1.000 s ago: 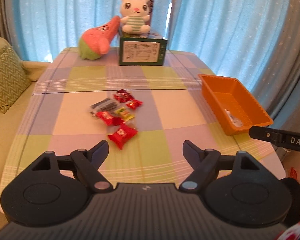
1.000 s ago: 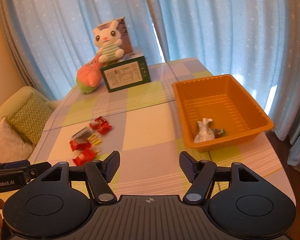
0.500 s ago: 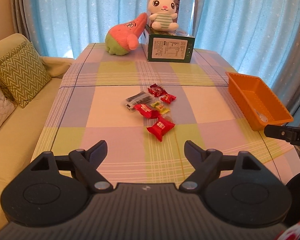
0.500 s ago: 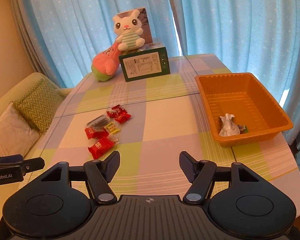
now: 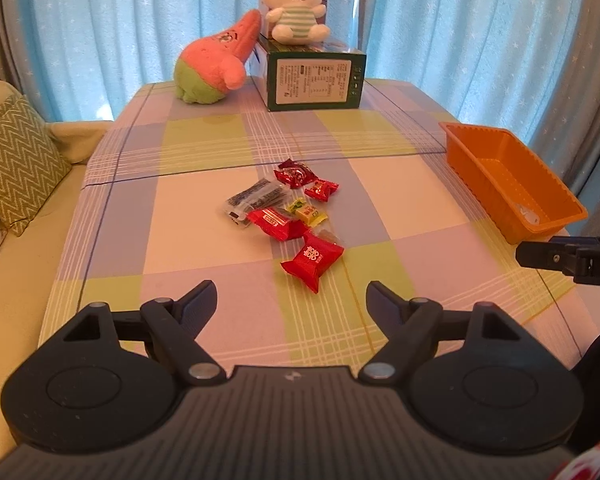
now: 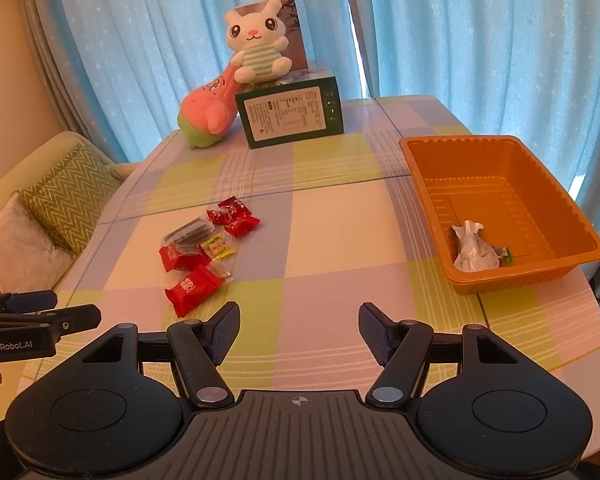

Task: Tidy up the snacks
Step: 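Grasp the red candy packet with the left tool while the right tool grasps the clear-wrapped candy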

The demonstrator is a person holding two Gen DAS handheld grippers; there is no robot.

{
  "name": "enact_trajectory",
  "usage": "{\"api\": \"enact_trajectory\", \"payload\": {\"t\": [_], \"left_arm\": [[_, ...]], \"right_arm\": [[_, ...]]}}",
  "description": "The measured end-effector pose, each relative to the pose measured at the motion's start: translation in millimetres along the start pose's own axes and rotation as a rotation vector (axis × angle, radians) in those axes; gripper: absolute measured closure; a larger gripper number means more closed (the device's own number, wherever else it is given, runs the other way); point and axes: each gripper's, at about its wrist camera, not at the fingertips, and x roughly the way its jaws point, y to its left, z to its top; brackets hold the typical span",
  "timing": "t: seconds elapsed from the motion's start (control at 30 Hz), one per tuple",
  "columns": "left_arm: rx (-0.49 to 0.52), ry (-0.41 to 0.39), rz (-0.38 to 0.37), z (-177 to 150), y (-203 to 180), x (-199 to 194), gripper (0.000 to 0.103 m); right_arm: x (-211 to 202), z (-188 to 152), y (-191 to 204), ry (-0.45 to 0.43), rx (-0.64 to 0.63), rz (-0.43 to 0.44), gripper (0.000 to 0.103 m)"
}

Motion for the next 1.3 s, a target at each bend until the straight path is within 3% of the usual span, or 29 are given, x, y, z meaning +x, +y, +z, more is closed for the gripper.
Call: {"api": "enact_trajectory", "payload": {"t": [0.4,0.7,0.83,1.13,1.3], "left_arm": [[0.115,0.057,-0.075,13.2,-5.7,64.8,0.034],[0.244,0.092,-0.117,21.4,-16.8,114.4,0.056],[0.287,0.101,-0.113,22.0,-18.3,133.2,0.061],[0.323,0.132,-0.119,18.3,-22.2,151.0,0.080],[0.294,0.153,-0.100,17.7,-15.9,143.9,0.080]], "right_arm": [[50.9,0.8,-6.5,0.056,-0.005,-0.003,0.037],[82.6,4.9,-15.3,0.081,0.021,-0.015,0.037],[93.3,6.4,-17.6,0.093,0.024,-0.016,0.037],[111.9,7.9,-18.0,0.115,0.028,-0.013,0.037],[121.9,9.6,-10.5,0.117,-0.002,0.020,0.037]]}}
